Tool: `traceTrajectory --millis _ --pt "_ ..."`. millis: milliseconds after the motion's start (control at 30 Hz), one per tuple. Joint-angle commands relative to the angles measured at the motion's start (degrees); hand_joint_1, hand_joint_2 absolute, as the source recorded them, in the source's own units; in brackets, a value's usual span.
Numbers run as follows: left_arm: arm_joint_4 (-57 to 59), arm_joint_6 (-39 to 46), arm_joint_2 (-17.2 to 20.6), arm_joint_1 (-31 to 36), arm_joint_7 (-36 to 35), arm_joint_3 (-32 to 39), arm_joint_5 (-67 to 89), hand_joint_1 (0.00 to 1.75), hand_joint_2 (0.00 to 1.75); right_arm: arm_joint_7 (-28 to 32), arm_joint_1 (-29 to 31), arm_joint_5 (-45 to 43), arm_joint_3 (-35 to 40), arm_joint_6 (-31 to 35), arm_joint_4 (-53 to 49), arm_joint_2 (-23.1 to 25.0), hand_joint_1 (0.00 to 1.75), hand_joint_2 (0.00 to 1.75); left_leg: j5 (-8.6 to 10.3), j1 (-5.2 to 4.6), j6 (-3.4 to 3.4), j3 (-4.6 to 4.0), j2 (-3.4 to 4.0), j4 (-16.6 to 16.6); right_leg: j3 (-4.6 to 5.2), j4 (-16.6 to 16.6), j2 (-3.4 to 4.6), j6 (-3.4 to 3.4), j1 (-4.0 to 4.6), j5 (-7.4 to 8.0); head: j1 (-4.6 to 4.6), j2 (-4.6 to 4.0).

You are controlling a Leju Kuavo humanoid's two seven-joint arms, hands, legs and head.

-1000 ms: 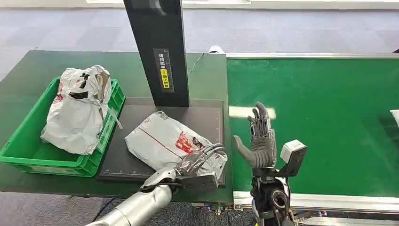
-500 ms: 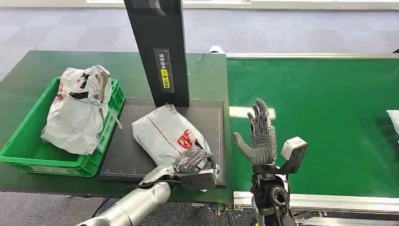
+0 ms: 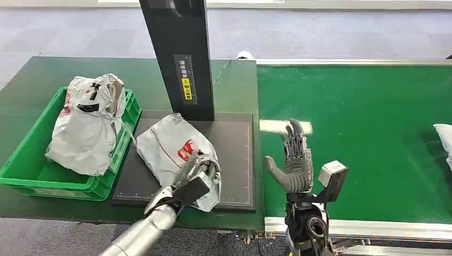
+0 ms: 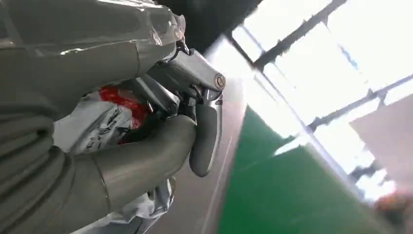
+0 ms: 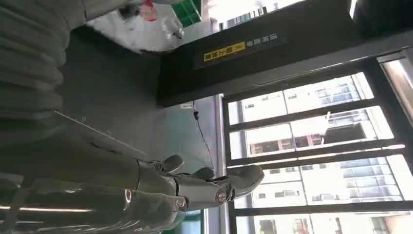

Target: Moved the parcel from conveyor to table for the left to box.

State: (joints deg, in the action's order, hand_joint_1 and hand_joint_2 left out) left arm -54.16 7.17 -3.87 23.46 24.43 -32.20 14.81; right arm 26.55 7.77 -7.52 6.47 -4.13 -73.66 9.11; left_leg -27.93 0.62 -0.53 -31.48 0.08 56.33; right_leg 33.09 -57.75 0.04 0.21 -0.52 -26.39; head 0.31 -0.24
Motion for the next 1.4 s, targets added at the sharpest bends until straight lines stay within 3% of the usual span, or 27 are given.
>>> traceTrajectory --millis 33,400,533,700,767,900,933,967,1167,1400 --pt "-35.30 2.27 6.71 -14.96 5.14 17.31 -7.44 1.75 1.75 1.10 -2.74 -0.37 0.67 0.68 0.63 -1.59 0.00 1.75 -0.07 0.03 0.00 0.05 0.26 -0.04 0.05 0.06 0.24 -0.02 0.03 0.01 -0.04 0.00" --pt "-57.13 1.47 4.90 -24.23 13.86 26.05 -15.13 1.75 1.75 1.18 -2.04 -0.14 0.45 0.72 2.16 -0.85 0.00 1.75 -0.09 0.03 0.01 -0.17 0.25 0.01 0.22 0.02 0.22 -0.01 0.04 -0.02 -0.02 0.00" --pt "-63.63 -2.80 3.71 -25.99 15.57 30.28 -20.68 1.75 1.75 1.34 -0.95 0.00 -0.02 0.51 3.54 -0.31 0.00 1.75 -0.09 0.02 0.00 -0.15 0.28 0.01 0.22 0.01 0.26 -0.01 0.03 -0.02 -0.04 0.00" --pt "-63.99 -5.47 2.11 -25.18 14.55 32.56 -18.99 1.75 1.75 1.36 -0.59 0.23 -0.56 0.31 3.72 0.32 0.00 1.75 -0.05 0.01 0.00 -0.14 0.13 -0.02 0.17 0.03 0.11 -0.01 0.02 -0.02 -0.02 0.00" --pt "-60.31 -6.06 1.93 -23.34 9.07 31.71 -13.67 1.75 1.75 1.26 -0.63 0.76 -0.85 0.05 3.29 0.83 0.00 1.75 -0.03 0.01 0.00 -0.15 0.10 -0.03 0.16 0.04 0.07 0.00 0.02 -0.01 -0.02 0.00" --pt "-53.27 -6.47 2.50 -20.76 5.89 29.64 -8.54 1.75 1.75 1.11 -0.42 1.45 -1.28 -0.17 3.42 1.17 0.00 1.75 0.06 0.01 0.03 -0.11 0.03 -0.14 0.10 0.15 0.01 -0.01 0.02 0.05 -0.02 0.00" --pt "-50.96 -7.07 3.07 -20.07 3.95 28.77 -6.68 1.54 1.75 1.06 -0.32 1.70 -1.40 -0.34 3.51 1.20 0.00 1.75 0.05 -0.02 0.01 -0.10 -0.04 -0.12 0.09 0.10 -0.06 -0.01 -0.01 0.01 -0.02 0.00" --pt "-48.80 -7.34 3.14 -19.48 2.35 28.17 -4.75 0.00 1.75 1.02 -0.31 1.87 -1.58 -0.43 3.52 1.26 0.00 1.75 0.06 0.00 0.00 -0.07 -0.10 -0.13 0.05 0.12 -0.12 -0.01 0.01 0.01 -0.02 0.00" --pt "-32.15 -8.82 6.24 -15.16 -5.68 22.24 11.80 0.00 1.75 0.66 -1.12 2.62 -2.22 -1.02 2.52 0.97 0.00 1.75 0.10 -0.07 0.00 0.08 -0.27 -0.21 -0.05 0.14 -0.27 -0.01 -0.06 -0.03 -0.02 0.00" --pt "-18.45 -9.72 7.34 -11.11 -6.41 20.13 13.59 0.00 1.75 0.31 -0.65 2.66 -1.72 -1.29 2.82 0.57 0.00 1.75 0.07 -0.05 0.00 0.06 -0.11 -0.18 0.00 0.13 -0.12 -0.02 -0.04 -0.01 -0.04 0.00"
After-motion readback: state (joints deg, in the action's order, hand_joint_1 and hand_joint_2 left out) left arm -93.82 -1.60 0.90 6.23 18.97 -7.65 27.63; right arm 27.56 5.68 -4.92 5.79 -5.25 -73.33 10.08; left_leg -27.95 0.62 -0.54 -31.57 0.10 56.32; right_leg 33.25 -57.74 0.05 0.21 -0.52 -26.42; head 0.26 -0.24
